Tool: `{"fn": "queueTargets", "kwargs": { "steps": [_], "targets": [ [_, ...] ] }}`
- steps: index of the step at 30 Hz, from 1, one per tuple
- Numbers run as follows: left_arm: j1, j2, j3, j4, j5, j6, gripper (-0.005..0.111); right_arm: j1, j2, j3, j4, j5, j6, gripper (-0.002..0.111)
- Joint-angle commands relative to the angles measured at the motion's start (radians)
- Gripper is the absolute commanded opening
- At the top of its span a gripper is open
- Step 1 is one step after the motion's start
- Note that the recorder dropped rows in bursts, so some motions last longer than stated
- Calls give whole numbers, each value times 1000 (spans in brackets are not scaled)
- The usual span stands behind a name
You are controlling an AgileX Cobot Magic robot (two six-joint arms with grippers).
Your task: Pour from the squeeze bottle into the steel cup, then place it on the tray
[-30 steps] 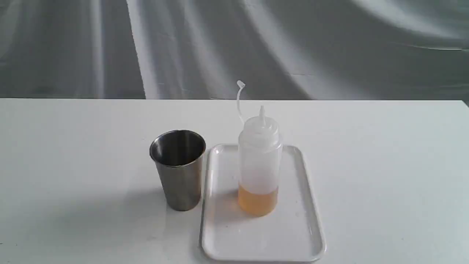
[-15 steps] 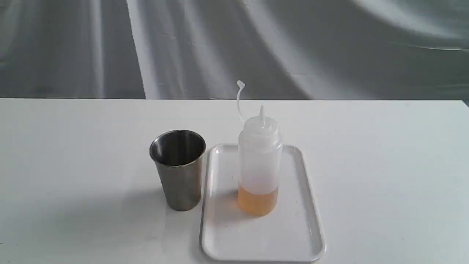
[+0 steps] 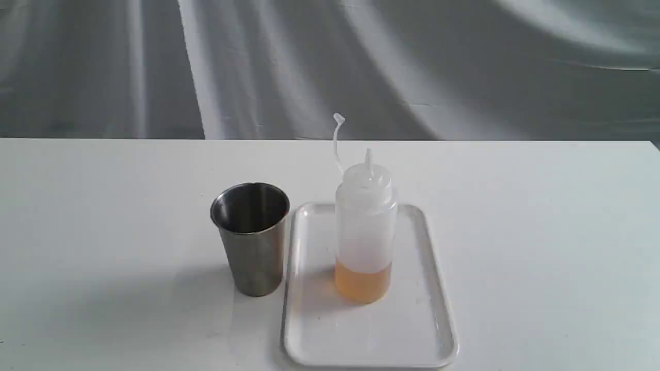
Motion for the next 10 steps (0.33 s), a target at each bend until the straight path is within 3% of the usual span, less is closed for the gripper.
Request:
{"fn": "queueTargets", "kwargs": {
  "steps": [1, 10],
  "targets": [
    [2, -3, 4, -1, -8, -2, 0, -6, -5, 3, -10, -1, 8, 0],
    [2, -3, 4, -1, -8, -5, 0, -6, -5, 3, -10, -1, 8, 0]
  ]
}}
